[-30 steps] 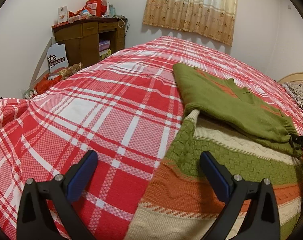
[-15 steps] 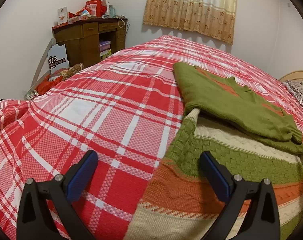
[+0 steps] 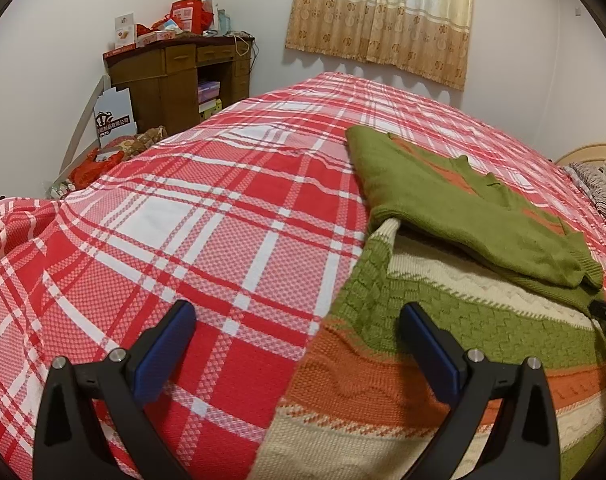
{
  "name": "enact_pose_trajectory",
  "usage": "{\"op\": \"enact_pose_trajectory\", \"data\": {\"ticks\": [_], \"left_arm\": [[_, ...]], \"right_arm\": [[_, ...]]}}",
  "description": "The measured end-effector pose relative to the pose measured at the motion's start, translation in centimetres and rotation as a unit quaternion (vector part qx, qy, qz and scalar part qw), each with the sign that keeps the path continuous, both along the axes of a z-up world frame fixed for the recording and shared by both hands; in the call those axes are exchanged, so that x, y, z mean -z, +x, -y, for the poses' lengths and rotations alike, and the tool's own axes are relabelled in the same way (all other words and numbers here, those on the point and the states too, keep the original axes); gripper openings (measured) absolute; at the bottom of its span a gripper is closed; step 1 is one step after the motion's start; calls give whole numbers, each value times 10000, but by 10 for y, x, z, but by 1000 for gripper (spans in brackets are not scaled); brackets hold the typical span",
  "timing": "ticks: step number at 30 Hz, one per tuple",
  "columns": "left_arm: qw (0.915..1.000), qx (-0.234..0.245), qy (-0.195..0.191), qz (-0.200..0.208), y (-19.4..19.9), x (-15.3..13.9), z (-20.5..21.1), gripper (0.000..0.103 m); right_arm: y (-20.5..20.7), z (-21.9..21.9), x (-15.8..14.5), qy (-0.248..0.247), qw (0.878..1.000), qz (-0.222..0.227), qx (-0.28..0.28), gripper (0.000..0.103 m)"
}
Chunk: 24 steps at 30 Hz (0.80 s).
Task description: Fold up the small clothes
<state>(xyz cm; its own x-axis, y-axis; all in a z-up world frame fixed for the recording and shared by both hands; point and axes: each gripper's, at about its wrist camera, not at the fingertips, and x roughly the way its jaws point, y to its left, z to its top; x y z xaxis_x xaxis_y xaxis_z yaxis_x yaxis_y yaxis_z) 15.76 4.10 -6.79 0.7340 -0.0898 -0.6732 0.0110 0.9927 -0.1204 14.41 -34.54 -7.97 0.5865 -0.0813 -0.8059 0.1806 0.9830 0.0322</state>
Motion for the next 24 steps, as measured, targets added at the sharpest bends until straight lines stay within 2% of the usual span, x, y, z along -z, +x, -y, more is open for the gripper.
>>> {"op": "enact_pose_trajectory", "data": {"ticks": [2, 7, 9, 11, 14, 15, 17, 19, 20, 22, 24], "left_arm": [[10000, -4, 15, -3, 0, 0, 0, 103], [9999, -20, 118, -30, -1, 0, 1, 103], [9999, -20, 120, -25, -1, 0, 1, 103], [9999, -20, 142, -36, -1, 0, 1, 103], [9999, -13, 156, -41, -1, 0, 1, 103], [9999, -12, 156, -35, -1, 0, 2, 103], [9999, -1, 150, -32, 0, -1, 1, 103], [9999, 12, 142, -36, 0, -1, 1, 103], [9999, 23, 130, -35, 0, -1, 0, 103], [10000, 42, 76, -29, 0, -2, -2, 103], [10000, 61, 55, -38, -1, -1, 0, 103]], "right_arm": [[-15, 14, -7, 379, 9991, 69, 203, 33], [-9, -10, -34, -253, 9983, 492, 156, 33], [7, -14, -37, -206, 9980, 550, 233, 33], [31, -16, -30, -64, 9985, 506, 186, 31], [55, -18, 0, -230, 9994, -48, 249, 31], [50, -18, 1, -285, 9992, 190, 224, 31], [40, -16, 1, -338, 9991, 183, 189, 31], [26, -15, 0, -408, 9988, -214, 162, 32], [18, -14, -2, -428, 9986, -249, 158, 32], [-18, -14, -22, -432, 9990, 18, 121, 32], [-67, -11, -53, -341, 9977, 573, 124, 32]]}}
